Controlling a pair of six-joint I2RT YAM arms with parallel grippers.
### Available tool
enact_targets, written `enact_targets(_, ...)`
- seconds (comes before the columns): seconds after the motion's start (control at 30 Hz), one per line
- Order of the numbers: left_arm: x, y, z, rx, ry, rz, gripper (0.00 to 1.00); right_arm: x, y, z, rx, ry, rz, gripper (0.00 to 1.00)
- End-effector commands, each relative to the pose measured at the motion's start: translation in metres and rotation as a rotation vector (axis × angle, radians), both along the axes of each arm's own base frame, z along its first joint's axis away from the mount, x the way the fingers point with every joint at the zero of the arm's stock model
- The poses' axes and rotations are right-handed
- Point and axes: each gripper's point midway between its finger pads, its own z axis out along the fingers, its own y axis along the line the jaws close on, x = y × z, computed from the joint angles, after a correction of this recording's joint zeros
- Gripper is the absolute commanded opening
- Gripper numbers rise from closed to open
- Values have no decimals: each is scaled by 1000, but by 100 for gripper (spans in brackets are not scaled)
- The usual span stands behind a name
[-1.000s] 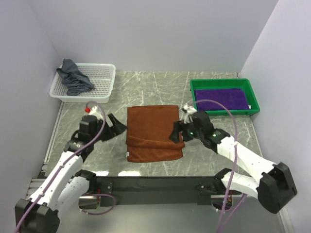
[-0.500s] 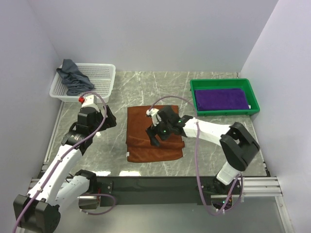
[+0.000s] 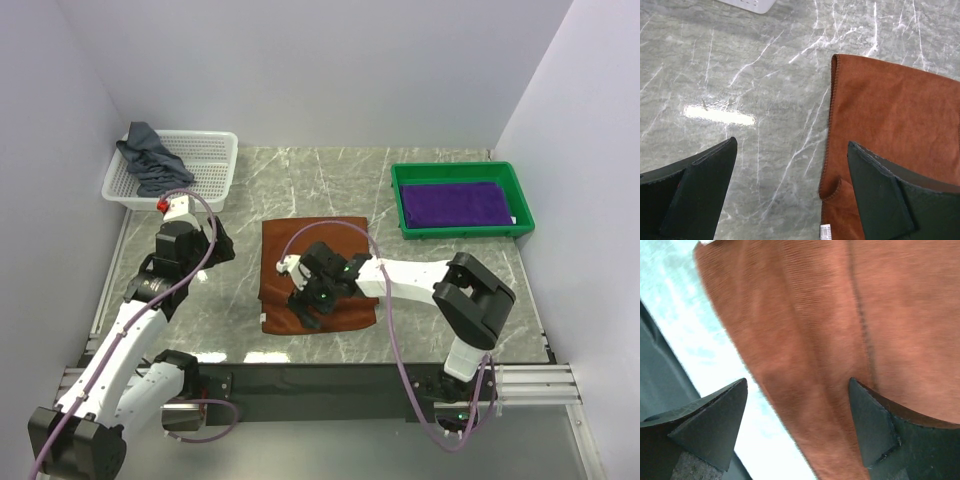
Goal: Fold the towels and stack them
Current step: Fold the towel
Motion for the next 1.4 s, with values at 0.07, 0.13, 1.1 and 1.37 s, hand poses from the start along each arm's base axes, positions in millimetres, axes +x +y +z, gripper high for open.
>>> enact_targets(0.07, 2, 3, 2, 11, -13, -1, 97, -33, 10, 29, 47, -15, 73, 86)
enact_targets(0.13, 2, 1, 3, 7, -17, -8, 97, -46, 4, 26, 42, 23, 91, 85)
enact_targets(1.1, 2, -3, -1, -8, -6, -39, 97, 29, 33, 12, 67, -34, 69, 93)
enact_targets(1.37, 2, -4, -1, -11, -5, -44, 96, 15, 28, 10, 71, 7, 105, 91)
